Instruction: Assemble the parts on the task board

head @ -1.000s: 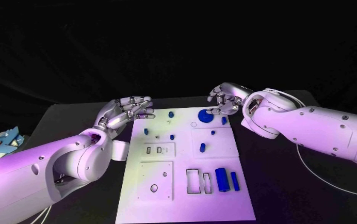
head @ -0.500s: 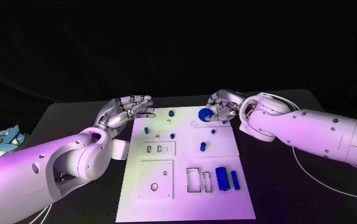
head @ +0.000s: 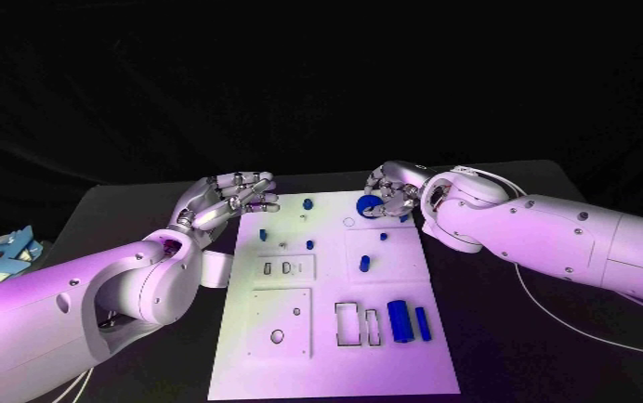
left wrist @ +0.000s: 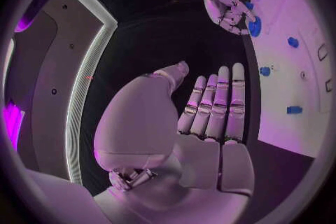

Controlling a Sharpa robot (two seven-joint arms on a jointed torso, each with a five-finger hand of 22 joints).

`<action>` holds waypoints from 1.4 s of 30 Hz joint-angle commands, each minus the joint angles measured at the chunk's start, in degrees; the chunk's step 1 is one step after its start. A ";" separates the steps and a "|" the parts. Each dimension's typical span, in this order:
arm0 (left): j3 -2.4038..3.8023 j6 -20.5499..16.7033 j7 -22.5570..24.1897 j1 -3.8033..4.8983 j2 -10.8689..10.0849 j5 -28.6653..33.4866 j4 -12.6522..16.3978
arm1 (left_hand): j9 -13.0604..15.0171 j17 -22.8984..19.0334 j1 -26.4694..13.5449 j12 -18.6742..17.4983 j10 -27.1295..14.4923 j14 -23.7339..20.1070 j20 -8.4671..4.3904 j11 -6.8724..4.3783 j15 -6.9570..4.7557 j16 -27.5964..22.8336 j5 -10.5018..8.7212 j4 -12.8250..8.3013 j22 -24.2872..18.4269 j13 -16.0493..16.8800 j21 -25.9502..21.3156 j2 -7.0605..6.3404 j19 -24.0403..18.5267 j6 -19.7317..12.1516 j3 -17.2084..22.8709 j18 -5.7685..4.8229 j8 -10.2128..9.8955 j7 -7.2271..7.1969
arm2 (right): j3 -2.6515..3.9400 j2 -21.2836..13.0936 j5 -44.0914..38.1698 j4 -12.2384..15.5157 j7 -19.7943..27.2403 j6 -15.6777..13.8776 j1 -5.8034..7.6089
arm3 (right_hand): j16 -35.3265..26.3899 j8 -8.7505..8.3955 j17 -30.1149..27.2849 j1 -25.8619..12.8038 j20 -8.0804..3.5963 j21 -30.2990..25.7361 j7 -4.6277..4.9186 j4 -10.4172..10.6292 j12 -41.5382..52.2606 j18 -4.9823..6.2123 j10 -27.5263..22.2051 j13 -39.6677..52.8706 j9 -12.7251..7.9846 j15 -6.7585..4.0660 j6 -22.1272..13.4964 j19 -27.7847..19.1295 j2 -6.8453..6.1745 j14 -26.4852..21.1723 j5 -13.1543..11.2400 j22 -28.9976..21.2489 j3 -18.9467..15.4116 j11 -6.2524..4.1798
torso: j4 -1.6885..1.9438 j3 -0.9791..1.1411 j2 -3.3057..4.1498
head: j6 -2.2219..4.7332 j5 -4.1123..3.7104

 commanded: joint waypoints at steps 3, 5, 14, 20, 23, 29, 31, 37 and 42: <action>0.05 1.34 0.26 0.06 0.17 0.00 0.09 | -0.04 0.10 -0.69 -0.27 -0.41 -0.45 0.11 -0.06 0.06 -0.13 -0.35 -0.41 0.05 0.01 0.37 0.06 -0.38 -0.25 0.04 0.39 -0.13 2.14 | -0.07 0.67 -1.91 -0.81 -0.25 0.41 -0.22 | 0.32 0.43 4.89 0.80 0.01 0.53 -0.09 0.06 0.56 -1.09 0.35 0.20 0.09 0.54 -0.45 0.44 0.09 3.94 -0.45 0.34 0.16 0.11 | -0.05 0.08 0.03 | -0.22 0.10; 0.05 1.36 0.22 0.06 0.16 0.00 0.08 | -0.04 0.10 -0.69 -0.27 -0.41 -0.45 0.11 -0.06 0.06 -0.13 -0.35 -0.41 0.05 0.01 0.37 0.06 -0.38 -0.25 0.04 0.39 -0.13 2.14 | -0.09 0.77 -1.90 -1.12 -0.37 0.60 -0.28 | 0.34 0.53 4.93 0.96 0.02 0.61 -0.10 0.06 0.67 -1.12 0.33 0.29 0.13 0.53 -0.37 0.51 0.21 3.95 -0.45 0.47 0.31 0.11 | -0.05 0.08 0.01 | -0.29 0.14; 0.05 1.45 0.07 0.06 0.12 0.00 0.00 | -0.04 0.12 -0.75 -0.27 -0.43 -0.49 0.12 -0.07 0.05 -0.14 -0.34 -0.45 0.07 0.01 0.41 0.11 -0.47 -0.24 0.09 0.39 -0.13 2.13 | -0.13 0.80 -2.67 -2.05 -0.78 0.53 -0.37 | 0.49 0.74 5.29 1.44 0.02 0.96 -0.12 0.00 1.06 -1.22 0.45 0.69 0.18 0.53 -0.24 0.79 0.44 4.01 -0.40 0.98 0.77 0.08 | -0.07 0.05 0.01 | -0.51 0.22; 0.05 1.53 0.01 0.06 0.08 0.00 -0.05 | -0.04 0.12 -0.75 -0.27 -0.43 -0.49 0.12 -0.07 0.05 -0.14 -0.34 -0.45 0.07 0.01 0.41 0.11 -0.47 -0.24 0.09 0.39 -0.13 2.13 | -0.13 0.62 -3.09 -2.06 -0.84 0.64 -0.39 | 0.55 0.80 5.47 1.61 0.01 1.09 -0.13 -0.05 1.19 -1.26 0.50 0.81 0.20 0.52 -0.20 0.90 0.47 4.05 -0.40 1.17 0.91 0.07 | -0.13 0.07 0.00 | -0.64 0.21; 0.05 1.55 -0.02 0.06 0.06 0.00 -0.04 | -0.04 0.12 -0.75 -0.27 -0.43 -0.49 0.12 -0.07 0.05 -0.14 -0.34 -0.45 0.07 0.01 0.41 0.11 -0.47 -0.24 0.09 0.39 -0.13 2.13 | -0.13 0.59 -3.17 -2.03 -0.82 0.87 -0.39 | 0.62 0.88 5.66 1.83 0.01 1.19 -0.14 -0.13 1.38 -1.28 0.60 1.01 0.22 0.52 -0.14 0.97 0.47 4.08 -0.40 1.32 1.08 0.06 | -0.16 0.08 0.01 | -0.64 0.21; 0.05 1.58 -0.05 0.06 0.04 0.00 -0.03 | -0.04 0.12 -0.75 -0.27 -0.43 -0.49 0.12 -0.07 0.05 -0.14 -0.34 -0.45 0.07 0.01 0.41 0.11 -0.47 -0.24 0.09 0.39 -0.13 2.13 | -0.15 0.66 -3.23 -2.12 -0.72 1.12 -0.52 | 0.80 1.63 6.10 2.45 -0.05 1.48 -0.29 -0.20 2.39 -1.36 1.31 2.04 0.39 0.42 0.99 1.17 0.94 4.14 -0.17 1.82 2.21 -0.08 | -0.06 0.06 0.02 | -0.75 0.15; 0.05 1.59 -0.06 0.06 0.02 0.00 -0.03 | -0.04 0.12 -0.75 -0.27 -0.43 -0.49 0.12 -0.07 0.05 -0.14 -0.34 -0.45 0.07 0.01 0.41 0.11 -0.47 -0.24 0.09 0.39 -0.13 2.13 | -0.16 0.71 -3.26 -2.15 -0.72 1.08 -0.61 | 0.90 2.23 6.32 3.02 -0.23 1.70 -0.58 -0.25 3.39 -1.40 2.18 3.04 0.37 0.20 2.55 1.32 1.73 4.17 -1.98 2.23 3.94 -0.39 | -0.04 0.07 0.04 | -0.79 0.12; 0.05 1.72 -0.12 0.06 -0.03 0.00 -0.03 | -0.04 0.12 -0.75 -0.27 -0.43 -0.49 0.12 -0.07 0.05 -0.14 -0.34 -0.45 0.07 0.01 0.41 0.11 -0.47 -0.24 0.09 0.39 -0.13 2.13 | -0.18 0.79 -4.65 -2.02 -0.72 -0.08 -0.87 | 1.02 4.24 6.67 3.45 -0.96 2.42 -2.15 -0.43 5.98 -1.58 4.88 6.00 0.78 -0.79 7.15 1.93 2.87 4.24 -5.78 3.41 8.31 -1.66 | -0.07 0.04 0.01 | -0.90 0.14; 0.05 1.86 -0.20 0.06 -0.06 0.00 -0.01 | -0.04 0.12 -0.75 -0.27 -0.43 -0.49 0.12 -0.07 0.05 -0.14 -0.34 -0.45 0.07 0.01 0.41 0.11 -0.47 -0.24 0.09 0.39 -0.13 2.13 | -0.18 0.83 -6.54 -1.70 -0.57 -2.00 -1.06 | 1.06 5.60 6.84 3.18 -1.77 2.84 -3.16 -1.05 7.16 -1.72 6.39 7.53 1.61 -1.62 8.82 2.31 2.91 4.29 -6.33 4.14 10.76 -2.54 | -0.16 0.04 0.01 | -0.88 0.12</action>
